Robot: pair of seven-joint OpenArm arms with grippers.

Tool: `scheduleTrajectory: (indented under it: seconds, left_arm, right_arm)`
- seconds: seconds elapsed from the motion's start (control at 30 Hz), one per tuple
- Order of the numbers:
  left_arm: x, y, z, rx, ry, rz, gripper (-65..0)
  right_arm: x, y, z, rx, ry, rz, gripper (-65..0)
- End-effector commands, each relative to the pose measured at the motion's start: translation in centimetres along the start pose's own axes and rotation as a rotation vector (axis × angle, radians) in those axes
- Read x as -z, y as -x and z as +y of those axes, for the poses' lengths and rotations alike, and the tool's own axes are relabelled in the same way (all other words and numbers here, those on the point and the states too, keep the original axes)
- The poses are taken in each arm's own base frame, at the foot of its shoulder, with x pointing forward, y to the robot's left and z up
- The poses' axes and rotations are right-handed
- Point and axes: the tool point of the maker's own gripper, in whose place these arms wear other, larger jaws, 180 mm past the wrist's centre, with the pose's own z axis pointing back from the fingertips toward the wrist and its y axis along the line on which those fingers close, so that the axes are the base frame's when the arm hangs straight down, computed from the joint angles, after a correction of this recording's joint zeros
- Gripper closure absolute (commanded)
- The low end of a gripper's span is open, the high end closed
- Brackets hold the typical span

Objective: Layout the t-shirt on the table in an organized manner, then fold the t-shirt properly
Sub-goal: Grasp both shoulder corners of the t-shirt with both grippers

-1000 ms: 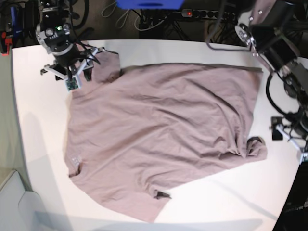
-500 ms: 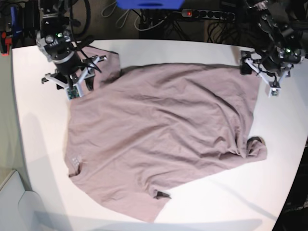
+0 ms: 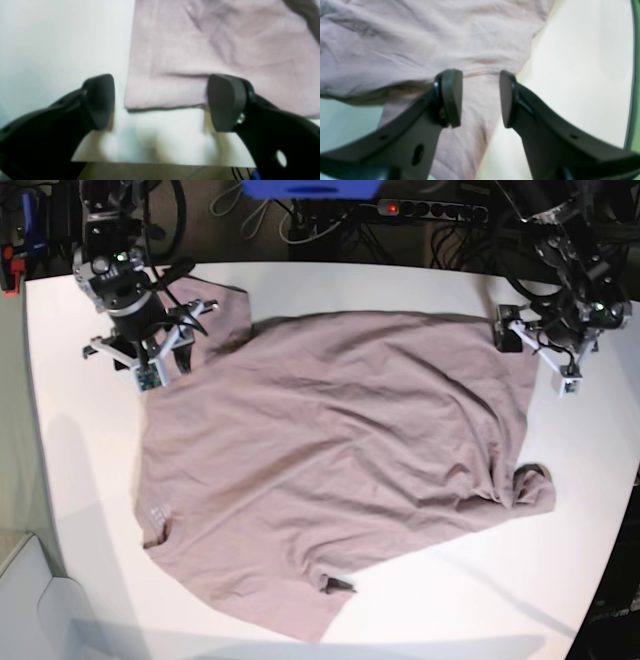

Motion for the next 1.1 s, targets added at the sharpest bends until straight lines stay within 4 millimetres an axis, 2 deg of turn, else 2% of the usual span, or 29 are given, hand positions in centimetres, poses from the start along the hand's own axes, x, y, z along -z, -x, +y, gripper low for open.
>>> scheduleTrajectory:
  seconds: [0.0,0.1,0.2,0.3,0.37,0.53,0.57,0.77,0.93,1.07]
  left_arm:
    - [-0.1,0.0,0.0,0.001,0.003,0.010,-56.5]
    - [-0.1,0.0,-0.1,0.001,0.006,0.007,-49.7]
    - [-0.1,-0.8,-0.2,0.001,0.007,-0.010,-33.7]
    - [0.3,-0.4,-0.2,-0.012,0.015,0.006,-16.8]
    - [0.7,-0.1,-0.3,-0.020,0.023,0.018,-10.9]
    - [1.2,0.0,-0.3,-0.037,0.035,0.029,-1.6]
    - [1.2,0.0,-0.3,-0.036,0.034,0.027,0.0]
    - [1.2,0.0,-0.3,-0.036,0.034,0.027,-0.4]
    - [1.2,-0.1,-0.4,-0.035,0.034,0.027,-0.4]
    - [1.2,-0.1,-0.4,-0.033,0.035,0.027,-0.4]
  right_arm:
    - [-0.3,-0.8,-0.3,-0.009,0.010,-0.033,-25.5]
    - [-0.7,0.2,0.0,-0.005,0.003,-0.010,-25.6]
    - [-0.9,0.9,0.3,0.001,-0.004,0.006,-25.6]
    - [-1.1,1.7,0.6,0.002,-0.011,0.027,-25.6]
    - [-1.3,2.2,0.8,0.003,-0.015,0.040,-25.8]
    - [-1.9,4.0,1.0,0.007,-0.018,0.084,-26.0]
    - [-2.1,4.4,0.7,0.010,-0.009,0.095,-26.0]
    - [-2.6,6.4,-0.4,0.029,0.021,0.145,-26.0]
    - [-1.8,9.9,0.1,0.054,0.001,0.237,-26.0]
    - [-1.1,11.4,0.6,0.067,-0.014,0.277,-26.0]
